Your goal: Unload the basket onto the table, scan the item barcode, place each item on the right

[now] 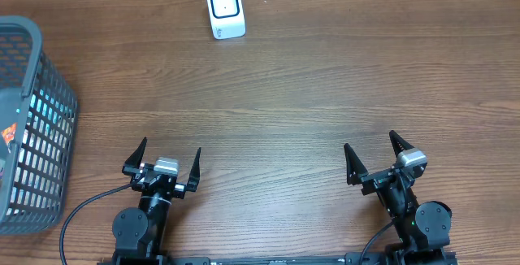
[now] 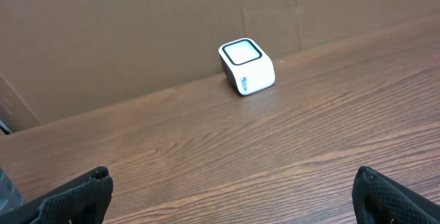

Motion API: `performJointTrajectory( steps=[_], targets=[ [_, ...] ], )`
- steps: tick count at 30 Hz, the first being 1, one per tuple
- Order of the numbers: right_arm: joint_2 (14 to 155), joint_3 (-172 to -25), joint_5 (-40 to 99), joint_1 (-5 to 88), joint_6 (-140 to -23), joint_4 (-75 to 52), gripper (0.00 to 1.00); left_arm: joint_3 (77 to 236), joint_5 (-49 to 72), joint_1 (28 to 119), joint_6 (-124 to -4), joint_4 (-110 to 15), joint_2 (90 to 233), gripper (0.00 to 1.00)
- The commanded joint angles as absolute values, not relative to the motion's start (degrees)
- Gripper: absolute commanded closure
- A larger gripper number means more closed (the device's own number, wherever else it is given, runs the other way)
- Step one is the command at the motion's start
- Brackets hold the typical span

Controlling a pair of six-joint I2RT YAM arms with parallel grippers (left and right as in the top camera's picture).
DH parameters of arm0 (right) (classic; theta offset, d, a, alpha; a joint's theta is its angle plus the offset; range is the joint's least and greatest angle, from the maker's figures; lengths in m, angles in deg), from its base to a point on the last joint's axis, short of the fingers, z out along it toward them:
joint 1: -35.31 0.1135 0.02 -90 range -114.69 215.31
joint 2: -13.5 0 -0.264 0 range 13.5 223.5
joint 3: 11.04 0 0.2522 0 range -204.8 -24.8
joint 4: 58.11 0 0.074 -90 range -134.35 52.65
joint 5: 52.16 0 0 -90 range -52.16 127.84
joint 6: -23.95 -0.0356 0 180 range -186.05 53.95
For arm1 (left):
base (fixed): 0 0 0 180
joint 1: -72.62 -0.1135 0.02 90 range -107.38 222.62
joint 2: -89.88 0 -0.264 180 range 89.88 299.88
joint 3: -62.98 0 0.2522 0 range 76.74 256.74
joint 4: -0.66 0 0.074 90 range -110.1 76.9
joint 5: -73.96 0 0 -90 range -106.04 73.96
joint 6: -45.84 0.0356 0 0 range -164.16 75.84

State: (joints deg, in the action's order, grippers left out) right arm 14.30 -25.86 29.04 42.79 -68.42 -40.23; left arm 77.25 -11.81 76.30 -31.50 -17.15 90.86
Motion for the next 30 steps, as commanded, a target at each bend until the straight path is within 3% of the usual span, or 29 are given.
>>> performJointTrajectory(
  steps=[1, 18, 23, 30],
  targets=[
    [13.7, -25.3, 28.7, 42.5, -68.1, -40.4, 0.00, 77.0, -11.9, 76.4, -30.0, -17.2, 90.6, 0.00],
    [13.7, -25.3, 28.7, 42.5, -68.1, -40.4, 0.00, 82.9, -15.2, 76.3, -36.2, -17.3, 91.6, 0.00],
    [13.7, -25.3, 28.7, 42.5, -68.1, -40.4, 0.00, 95.4, -15.2, 76.3, -37.7, -22.8, 99.2, 0.00],
    [13.7, -25.3, 28.7, 42.5, -68.1, -40.4, 0.00, 122.8, -14.1, 76.3, -43.0, -36.2, 120.7, 0.00]
  ],
)
